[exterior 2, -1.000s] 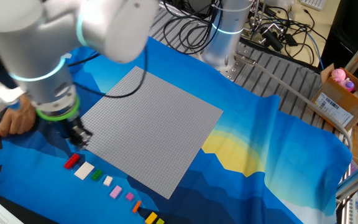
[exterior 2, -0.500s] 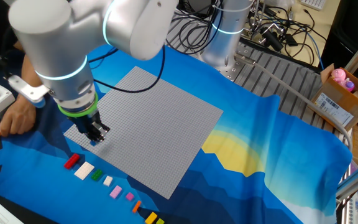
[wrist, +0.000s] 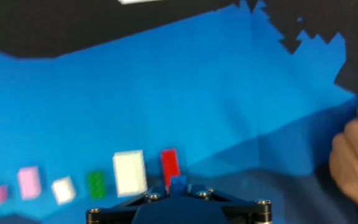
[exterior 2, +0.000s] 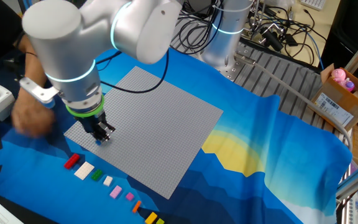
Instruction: Stack small Lego blocks one on top of the other
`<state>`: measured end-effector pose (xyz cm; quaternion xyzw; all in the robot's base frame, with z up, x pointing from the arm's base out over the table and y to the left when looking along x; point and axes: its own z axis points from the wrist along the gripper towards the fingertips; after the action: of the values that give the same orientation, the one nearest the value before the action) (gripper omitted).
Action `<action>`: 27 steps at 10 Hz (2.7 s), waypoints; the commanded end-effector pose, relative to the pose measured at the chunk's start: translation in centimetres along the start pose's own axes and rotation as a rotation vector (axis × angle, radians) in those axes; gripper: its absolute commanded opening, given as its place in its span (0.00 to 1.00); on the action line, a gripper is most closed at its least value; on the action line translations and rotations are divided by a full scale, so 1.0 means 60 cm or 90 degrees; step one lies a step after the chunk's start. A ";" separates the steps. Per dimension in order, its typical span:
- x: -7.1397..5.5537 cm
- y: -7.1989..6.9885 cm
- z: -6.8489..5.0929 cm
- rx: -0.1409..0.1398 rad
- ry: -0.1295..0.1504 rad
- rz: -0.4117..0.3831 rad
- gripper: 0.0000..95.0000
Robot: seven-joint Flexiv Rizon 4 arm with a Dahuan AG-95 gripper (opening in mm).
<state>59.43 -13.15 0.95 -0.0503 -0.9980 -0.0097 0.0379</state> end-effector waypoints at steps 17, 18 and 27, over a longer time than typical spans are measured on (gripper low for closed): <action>0.004 0.015 0.006 -0.002 0.002 -0.014 0.00; 0.005 0.015 0.006 -0.002 0.003 -0.017 0.00; 0.015 0.013 0.013 0.004 0.005 -0.023 0.00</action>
<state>58.54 -12.27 0.80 -0.0317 -0.9986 -0.0077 0.0412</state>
